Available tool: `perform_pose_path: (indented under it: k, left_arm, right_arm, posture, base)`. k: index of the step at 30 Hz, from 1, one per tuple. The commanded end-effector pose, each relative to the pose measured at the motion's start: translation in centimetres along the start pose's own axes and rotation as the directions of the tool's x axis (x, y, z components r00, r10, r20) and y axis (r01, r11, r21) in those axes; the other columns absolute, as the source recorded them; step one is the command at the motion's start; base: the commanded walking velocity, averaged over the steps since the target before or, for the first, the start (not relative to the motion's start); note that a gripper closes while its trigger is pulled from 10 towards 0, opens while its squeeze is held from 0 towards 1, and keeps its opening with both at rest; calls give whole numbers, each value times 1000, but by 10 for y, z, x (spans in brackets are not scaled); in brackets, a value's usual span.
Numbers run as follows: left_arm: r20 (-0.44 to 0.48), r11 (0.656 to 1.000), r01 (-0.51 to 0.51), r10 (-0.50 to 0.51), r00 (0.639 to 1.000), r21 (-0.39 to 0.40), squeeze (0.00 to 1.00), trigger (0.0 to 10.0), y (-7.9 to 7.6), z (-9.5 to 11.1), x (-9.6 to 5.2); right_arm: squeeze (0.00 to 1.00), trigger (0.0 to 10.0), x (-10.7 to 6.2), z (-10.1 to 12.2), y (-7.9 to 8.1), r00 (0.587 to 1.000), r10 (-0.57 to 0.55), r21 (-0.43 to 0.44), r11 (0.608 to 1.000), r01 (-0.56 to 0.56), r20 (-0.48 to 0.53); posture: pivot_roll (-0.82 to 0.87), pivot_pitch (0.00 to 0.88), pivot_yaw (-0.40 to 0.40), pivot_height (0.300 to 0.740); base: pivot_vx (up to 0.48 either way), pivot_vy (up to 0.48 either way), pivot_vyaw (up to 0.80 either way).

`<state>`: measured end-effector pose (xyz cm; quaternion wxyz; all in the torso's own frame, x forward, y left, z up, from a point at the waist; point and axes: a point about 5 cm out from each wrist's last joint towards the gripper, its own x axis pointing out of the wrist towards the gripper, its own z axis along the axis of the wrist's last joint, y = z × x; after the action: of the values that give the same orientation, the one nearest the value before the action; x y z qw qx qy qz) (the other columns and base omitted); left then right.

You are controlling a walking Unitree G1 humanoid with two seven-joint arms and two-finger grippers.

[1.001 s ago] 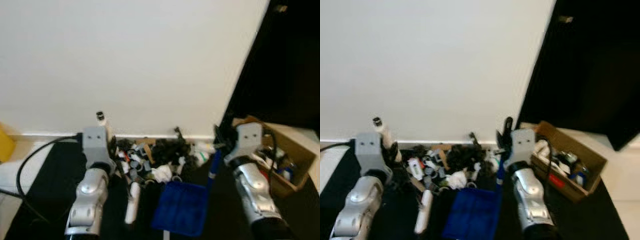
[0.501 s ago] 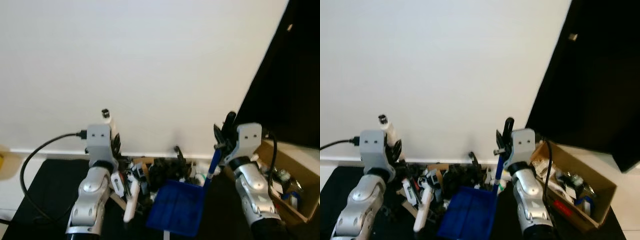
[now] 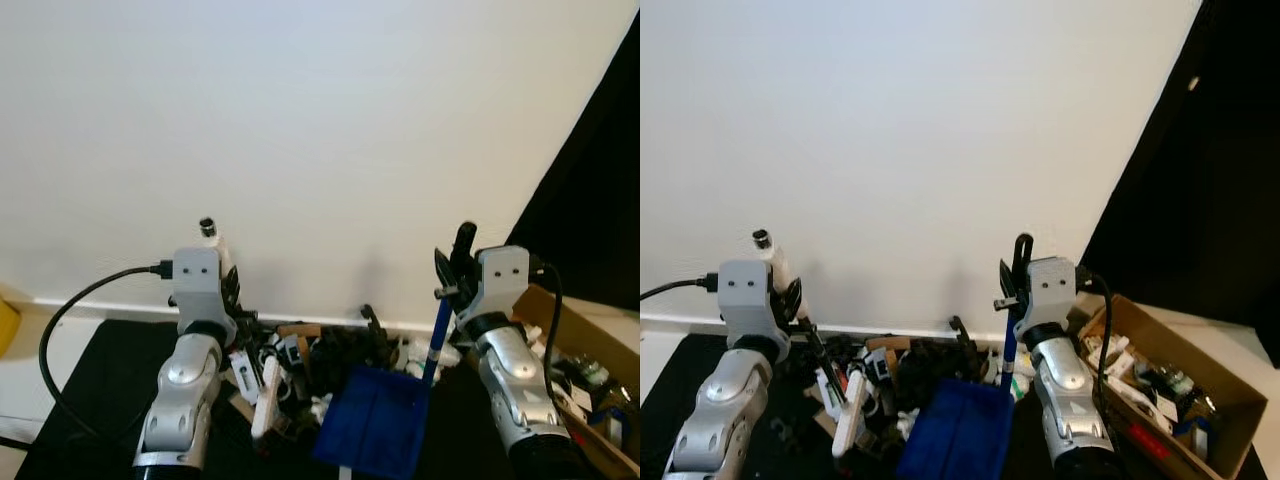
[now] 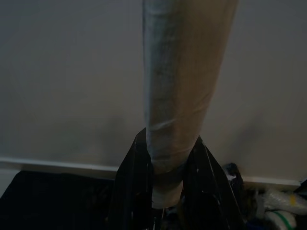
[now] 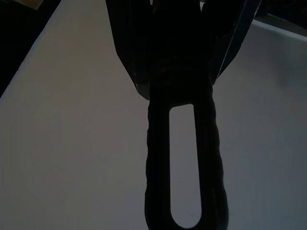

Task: Sweep floor

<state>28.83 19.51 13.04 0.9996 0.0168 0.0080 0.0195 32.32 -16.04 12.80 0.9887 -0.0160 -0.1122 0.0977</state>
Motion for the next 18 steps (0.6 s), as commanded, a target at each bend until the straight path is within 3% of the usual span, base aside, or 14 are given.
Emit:
perform_pose_path:
  k: [1, 5, 7, 17, 18]
  left_arm:
    - [32, 999, -8, 7, 999, 38, 0, 10000, 6, 8, -3]
    - [31, 999, -12, 10, 999, 41, 0, 10000, 8, 8, -4]
    - [20, 998, -25, 24, 1000, 50, 0, 10000, 17, 8, -4]
    - [2, 995, -58, 58, 998, 78, 0, 10000, 46, 17, 8]
    - [-1, 994, -65, 65, 998, 87, 0, 10000, 50, 19, 13]
  right_arm:
    - [0, 10000, -2, 9, -9, 999, 10, -34, 999, -8, 36]
    - [0, 10000, -3, 14, -15, 999, 15, -74, 997, -12, 45]
    - [0, 10000, -10, 27, -35, 997, 3, -152, 988, 8, 71]
    - [0, 10000, -20, 40, -51, 992, -56, -189, 979, 76, 111]
    - [0, 10000, -27, 40, -58, 992, -77, -221, 970, 98, 102]
  posture:
    - [71, 117, 45, 740]
    - [71, 121, 47, 740]
    - [67, 132, 57, 740]
    - [59, 181, 118, 740]
    - [56, 190, 130, 740]
  base:
    - [0, 0, 0]
    - [0, 0, 0]
    - [0, 0, 0]
    - [0, 0, 0]
    - [0, 0, 0]
